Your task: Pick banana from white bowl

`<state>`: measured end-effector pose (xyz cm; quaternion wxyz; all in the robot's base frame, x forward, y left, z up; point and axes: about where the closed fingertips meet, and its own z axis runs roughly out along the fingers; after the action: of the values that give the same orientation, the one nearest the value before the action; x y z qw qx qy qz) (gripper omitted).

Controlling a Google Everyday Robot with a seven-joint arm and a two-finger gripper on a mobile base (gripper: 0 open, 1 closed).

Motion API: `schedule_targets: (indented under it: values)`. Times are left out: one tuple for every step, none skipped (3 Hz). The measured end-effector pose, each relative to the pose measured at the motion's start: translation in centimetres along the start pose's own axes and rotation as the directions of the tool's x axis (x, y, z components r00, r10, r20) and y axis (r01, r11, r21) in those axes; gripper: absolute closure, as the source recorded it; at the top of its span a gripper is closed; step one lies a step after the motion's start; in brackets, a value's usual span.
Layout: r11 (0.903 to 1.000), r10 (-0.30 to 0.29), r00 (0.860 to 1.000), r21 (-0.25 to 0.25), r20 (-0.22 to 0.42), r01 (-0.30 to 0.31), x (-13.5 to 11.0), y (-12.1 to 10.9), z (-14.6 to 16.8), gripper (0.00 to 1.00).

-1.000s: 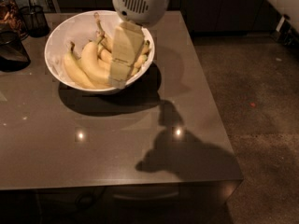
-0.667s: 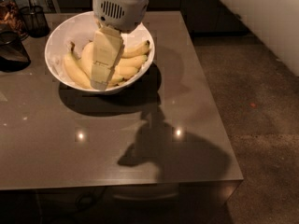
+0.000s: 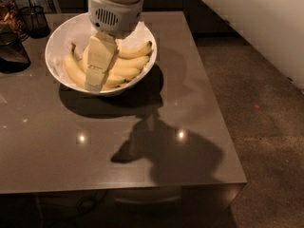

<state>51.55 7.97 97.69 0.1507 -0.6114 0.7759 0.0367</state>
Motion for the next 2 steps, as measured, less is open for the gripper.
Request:
schedule_targets:
  values:
    - [0.9983,0.048,0.998,-0.035,0.036,-0.047,-0.35,-0.41,0.81,0.17]
    - [0.9947,0.079,0.996,-0.068,0.048,-0.076,-0.82,-0.82,1.35,0.40]
